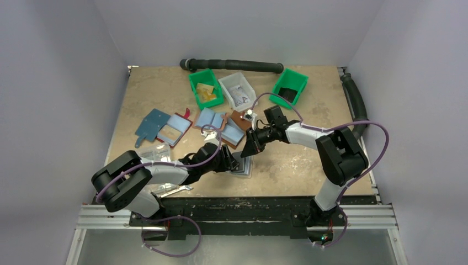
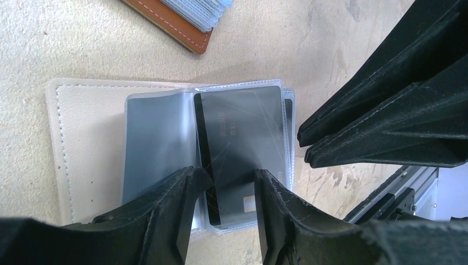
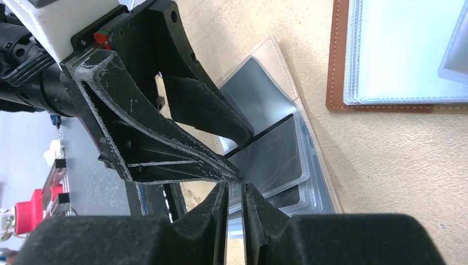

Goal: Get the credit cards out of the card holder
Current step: Remove the credit card from the card holder.

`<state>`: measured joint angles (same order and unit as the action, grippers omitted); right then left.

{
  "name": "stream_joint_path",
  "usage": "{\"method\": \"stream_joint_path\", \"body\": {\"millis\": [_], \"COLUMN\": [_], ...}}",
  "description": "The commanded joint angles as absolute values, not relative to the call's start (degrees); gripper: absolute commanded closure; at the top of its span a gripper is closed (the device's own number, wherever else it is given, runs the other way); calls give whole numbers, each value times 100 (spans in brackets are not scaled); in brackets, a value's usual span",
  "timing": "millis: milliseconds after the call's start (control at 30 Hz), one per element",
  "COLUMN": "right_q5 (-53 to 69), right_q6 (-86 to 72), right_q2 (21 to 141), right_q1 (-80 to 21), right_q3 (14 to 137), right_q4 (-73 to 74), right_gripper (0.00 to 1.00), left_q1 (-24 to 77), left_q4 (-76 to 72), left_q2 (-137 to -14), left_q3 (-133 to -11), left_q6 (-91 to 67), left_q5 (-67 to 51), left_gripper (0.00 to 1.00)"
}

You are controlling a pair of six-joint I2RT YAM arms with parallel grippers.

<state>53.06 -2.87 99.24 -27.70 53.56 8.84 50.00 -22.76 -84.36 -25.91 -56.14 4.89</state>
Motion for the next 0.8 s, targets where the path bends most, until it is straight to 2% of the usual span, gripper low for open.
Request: {"method": "stream_joint_path", "body": {"millis": [0,67,367,767], "right_q5": [5191,5016,4543,4443], "right_q6": [-511,-580,-427,-455], "right_q2": [9886,9908,9995,10203], "right_q1": [-2784,-2785,-2785,-2781], "right_q3": [5366,5360,5449,5540], "right_q4": [697,744,1013,1186], "right_gripper": [76,75,64,60], "left_q1": [4958,4949,4950,4948], "left_q4": [-1982,-1947,-1981,-2162], "left_q2": [-8446,-8447,-8434,-8259], "left_q3": [-2399,-2390,-2312,-2125], "left_q6": [-5677,-5687,-5761,-5794], "left_q5": [416,445,475,441], "left_gripper": [56,59,60,59]}}
